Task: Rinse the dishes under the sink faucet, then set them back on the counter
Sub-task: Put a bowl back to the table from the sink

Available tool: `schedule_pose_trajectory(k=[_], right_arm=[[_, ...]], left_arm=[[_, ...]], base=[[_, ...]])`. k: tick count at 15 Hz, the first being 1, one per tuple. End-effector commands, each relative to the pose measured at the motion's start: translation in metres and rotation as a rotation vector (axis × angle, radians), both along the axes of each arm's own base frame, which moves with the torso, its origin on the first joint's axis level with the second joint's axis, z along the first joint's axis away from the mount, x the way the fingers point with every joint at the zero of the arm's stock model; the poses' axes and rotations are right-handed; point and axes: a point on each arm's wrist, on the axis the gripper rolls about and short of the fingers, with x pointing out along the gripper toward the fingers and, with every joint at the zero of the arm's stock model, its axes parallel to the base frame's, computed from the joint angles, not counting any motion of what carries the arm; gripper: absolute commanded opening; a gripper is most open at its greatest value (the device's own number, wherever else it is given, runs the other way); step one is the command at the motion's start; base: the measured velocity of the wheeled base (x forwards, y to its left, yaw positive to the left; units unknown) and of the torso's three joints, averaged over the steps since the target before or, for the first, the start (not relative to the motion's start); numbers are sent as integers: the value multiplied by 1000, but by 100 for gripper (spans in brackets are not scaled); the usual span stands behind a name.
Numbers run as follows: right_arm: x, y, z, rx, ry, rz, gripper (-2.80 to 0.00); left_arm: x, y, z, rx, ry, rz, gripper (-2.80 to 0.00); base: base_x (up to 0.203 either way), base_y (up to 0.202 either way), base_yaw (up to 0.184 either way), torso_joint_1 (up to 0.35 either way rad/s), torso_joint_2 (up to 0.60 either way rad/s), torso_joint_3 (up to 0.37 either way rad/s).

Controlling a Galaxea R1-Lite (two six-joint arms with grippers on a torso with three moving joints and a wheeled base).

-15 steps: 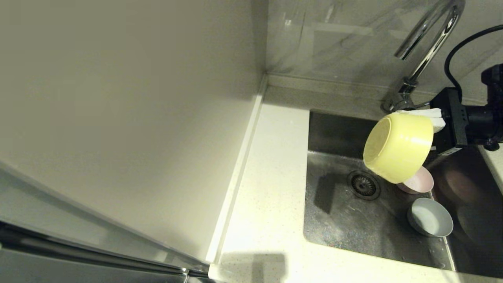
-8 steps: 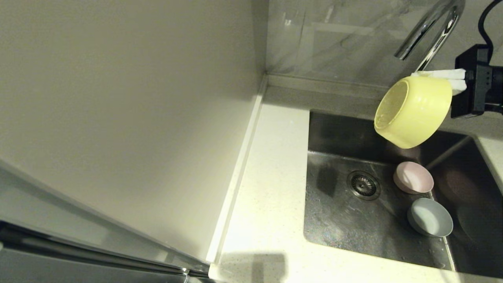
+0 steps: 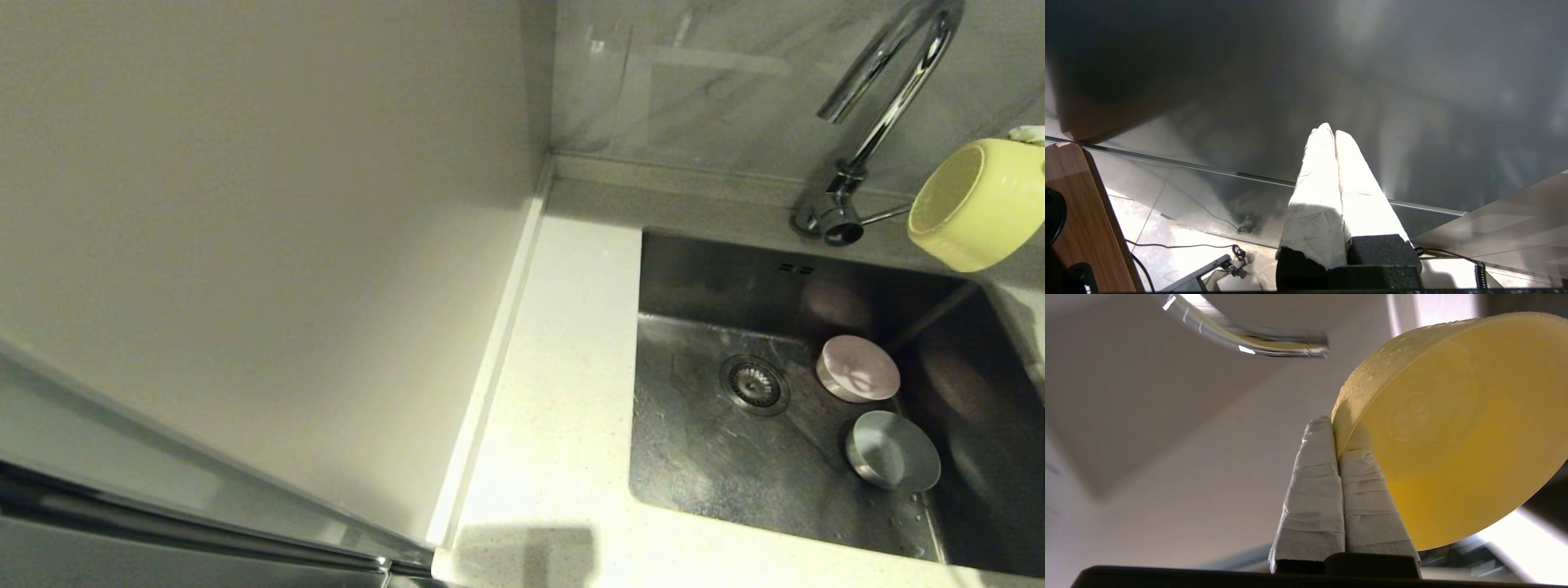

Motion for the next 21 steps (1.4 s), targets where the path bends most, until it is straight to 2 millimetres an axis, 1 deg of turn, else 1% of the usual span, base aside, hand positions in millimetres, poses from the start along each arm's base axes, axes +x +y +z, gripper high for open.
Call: schedule_pose_trajectory(k=[1,3,6,9,11,12,13,14,16,17,19,20,21], right_arm=[[-9,-9,16,-156,-214,-29,-280],[-23,-6,33,-332,-451,-46,-280],[-50,2,50,-568,-746,-78,-280],[-72,-13,54,-683,-818,-156,-280],[-79,-23,49,-763,-868,-195,-280],[-83,-25,47,-761,-854,-208,-280],[-84,-27,45,-705,-785,-218,-280],[-83,-30,44,-602,-668,-227,-280],[-75,-41,39,-306,-338,-239,-280],[-72,-41,39,-184,-203,-236,-280],[-66,-28,40,-11,-10,-192,-280],[-61,-23,35,60,75,-169,-280],[-54,-19,25,143,180,-143,-280]], left_arm=[[0,0,-1,0,3,0,-280],[0,0,-1,0,3,0,-280],[0,0,-1,0,3,0,-280],[0,0,-1,0,3,0,-280],[0,0,-1,0,3,0,-280],[0,0,-1,0,3,0,-280],[0,0,-1,0,3,0,-280],[0,0,-1,0,3,0,-280],[0,0,-1,0,3,0,-280],[0,0,-1,0,3,0,-280],[0,0,-1,0,3,0,-280],[0,0,-1,0,3,0,-280],[0,0,-1,0,3,0,-280]], base=[[0,0,0,0,0,0],[0,0,0,0,0,0],[0,0,0,0,0,0],[0,0,0,0,0,0],[0,0,0,0,0,0],[0,0,0,0,0,0],[0,0,0,0,0,0],[0,0,0,0,0,0],[0,0,0,0,0,0],[0,0,0,0,0,0],[0,0,0,0,0,0],[0,0,0,0,0,0],[0,0,0,0,0,0]])
